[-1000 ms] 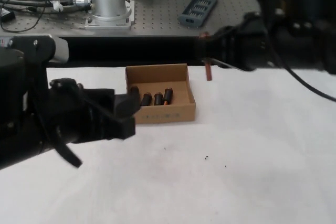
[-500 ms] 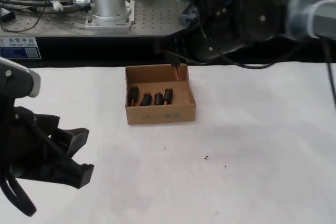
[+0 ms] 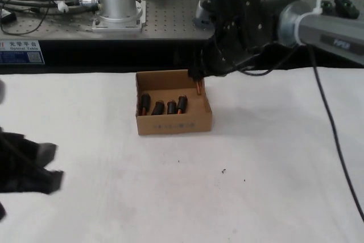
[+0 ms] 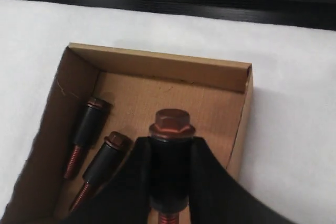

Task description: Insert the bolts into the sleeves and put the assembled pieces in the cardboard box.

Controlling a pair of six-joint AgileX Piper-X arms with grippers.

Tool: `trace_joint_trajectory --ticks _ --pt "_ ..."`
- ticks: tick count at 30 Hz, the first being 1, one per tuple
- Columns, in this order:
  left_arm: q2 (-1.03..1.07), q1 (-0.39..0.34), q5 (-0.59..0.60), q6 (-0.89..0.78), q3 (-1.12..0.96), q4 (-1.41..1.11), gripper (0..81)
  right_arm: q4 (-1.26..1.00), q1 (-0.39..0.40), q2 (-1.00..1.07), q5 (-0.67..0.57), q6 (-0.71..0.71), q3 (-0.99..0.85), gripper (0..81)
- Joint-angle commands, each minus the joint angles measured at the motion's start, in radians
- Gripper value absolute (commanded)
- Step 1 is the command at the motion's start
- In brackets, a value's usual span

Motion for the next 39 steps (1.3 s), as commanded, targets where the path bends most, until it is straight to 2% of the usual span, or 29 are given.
trace_joint_trajectory --ticks 1,6,9,12,14,19,20,31,33,37,38,39 --pt "-0.010 0.052 0.055 0.008 -0.005 0.002 34.7 0.001 -0.005 0.025 -0.035 0.009 -0.034 3.7" --pt "-0.010 0.189 0.229 0.008 -0.005 0.006 34.7 0.011 0.004 0.083 -0.042 0.009 -0.069 3.7" --pt "-0.010 0.229 0.254 0.008 -0.005 0.029 34.7 0.011 0.004 0.098 -0.042 0.009 -0.070 3.7" --pt "-0.010 0.237 0.254 0.008 -0.005 0.066 34.7 0.009 0.004 0.103 -0.040 0.009 -0.070 3.4" --pt "-0.010 0.237 0.254 0.008 -0.005 0.086 34.7 0.007 0.004 0.103 -0.040 0.009 -0.070 0.0" --pt "-0.010 0.237 0.254 0.008 -0.005 0.102 34.7 -0.007 0.004 0.103 -0.035 0.012 -0.070 22.1" --pt "-0.010 0.237 0.254 0.008 -0.005 0.102 34.7 -0.009 0.004 0.103 -0.035 0.012 -0.070 24.2" --pt "-0.010 0.237 0.273 -0.007 -0.005 0.101 34.1 -0.016 0.007 0.071 -0.041 0.012 -0.070 24.1" --pt "-0.010 0.238 0.275 -0.007 -0.005 0.104 29.0 0.006 0.007 0.041 -0.051 0.012 -0.070 19.9" --pt "-0.010 0.252 0.275 -0.013 0.019 0.099 7.4 0.113 0.014 -0.057 -0.054 -0.025 -0.066 0.7" --pt "-0.013 0.259 0.275 -0.027 0.035 0.088 1.7 0.134 0.018 -0.083 -0.029 -0.059 -0.062 3.6" --pt "-0.026 0.266 0.275 -0.034 0.052 0.076 0.5 0.145 0.024 -0.109 0.009 -0.094 -0.056 3.7"
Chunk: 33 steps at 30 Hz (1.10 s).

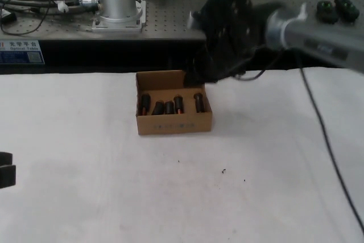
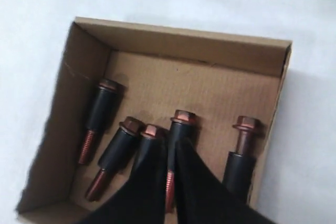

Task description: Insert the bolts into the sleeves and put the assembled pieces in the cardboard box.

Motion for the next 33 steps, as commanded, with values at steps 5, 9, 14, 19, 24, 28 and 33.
trace_joint_trajectory --ticks 5,9,14,19,24,28,33 --pt "-0.105 0.046 0.003 -0.096 0.192 -0.133 0.3 0.040 0.034 -0.203 0.163 -0.196 0.072 3.8" --pt "-0.211 0.058 0.003 -0.100 0.322 -0.223 0.3 -0.013 0.039 -0.314 0.166 -0.220 0.191 3.8" --pt "-0.344 0.059 -0.007 -0.180 0.432 -0.330 0.3 -0.133 0.051 -0.478 0.230 -0.290 0.430 3.8" --pt "-0.428 0.059 -0.104 -0.176 0.485 -0.340 0.3 -0.337 0.067 -0.714 0.230 -0.340 0.722 3.8" --pt "-0.473 0.059 -0.112 -0.191 0.539 -0.337 0.3 -0.489 0.074 -0.954 0.230 -0.342 0.989 3.8" --pt "-0.501 0.059 -0.109 -0.199 0.572 -0.334 0.3 -0.500 0.074 -1.152 0.230 -0.347 1.143 3.8" --pt "-0.515 0.059 -0.109 -0.203 0.584 -0.334 0.3 -0.500 0.074 -1.366 0.230 -0.347 1.259 3.7"
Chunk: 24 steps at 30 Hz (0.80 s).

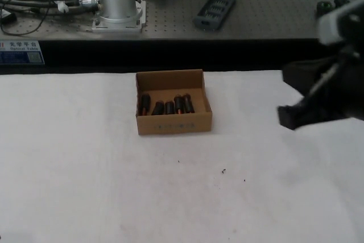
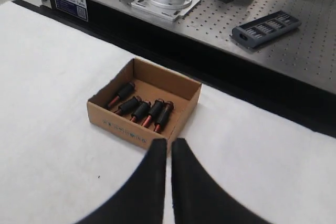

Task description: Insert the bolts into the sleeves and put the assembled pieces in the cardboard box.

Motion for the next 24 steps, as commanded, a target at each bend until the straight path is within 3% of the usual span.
trace_joint_trajectory --ticks 1,14,17,24 --pt "-0.010 0.002 -0.006 -0.016 -0.007 -0.007 0.3 -0.011 0.000 -0.016 -0.002 -0.009 0.010 3.7" --pt "-0.010 0.002 -0.006 -0.016 -0.007 -0.007 0.3 -0.002 0.016 -0.234 -0.005 -0.006 0.176 3.7" --pt "-0.010 0.002 -0.006 -0.016 -0.007 -0.007 0.3 0.010 -0.042 -0.318 -0.005 0.002 0.236 3.7" --pt "-0.010 0.002 -0.006 -0.016 -0.007 -0.007 0.3 0.179 -0.285 -0.554 -0.056 0.021 0.404 3.7"
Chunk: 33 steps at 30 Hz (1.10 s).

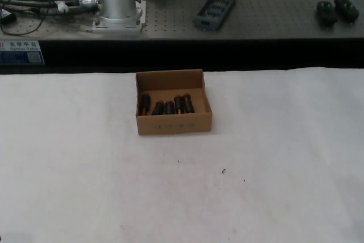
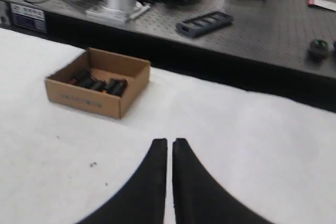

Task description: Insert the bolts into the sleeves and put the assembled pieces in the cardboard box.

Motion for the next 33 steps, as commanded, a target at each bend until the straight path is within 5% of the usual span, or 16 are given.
trace_joint_trajectory --ticks 1,7,13,33 --pt "-0.011 0.002 -0.006 -0.016 -0.011 -0.007 0.3 0.092 -0.090 -0.084 -0.037 0.017 0.048 3.7" --pt "-0.011 0.002 -0.006 -0.016 -0.011 -0.007 0.3 0.380 -0.257 -0.164 -0.084 -0.052 0.061 3.7" --pt "-0.011 0.002 -0.006 -0.016 -0.011 -0.007 0.3 0.370 -0.367 -0.205 -0.153 -0.065 0.123 3.7" --pt "-0.011 0.002 -0.006 -0.016 -0.011 -0.007 0.3 0.211 -0.386 -0.273 -0.157 -0.064 0.261 3.7"
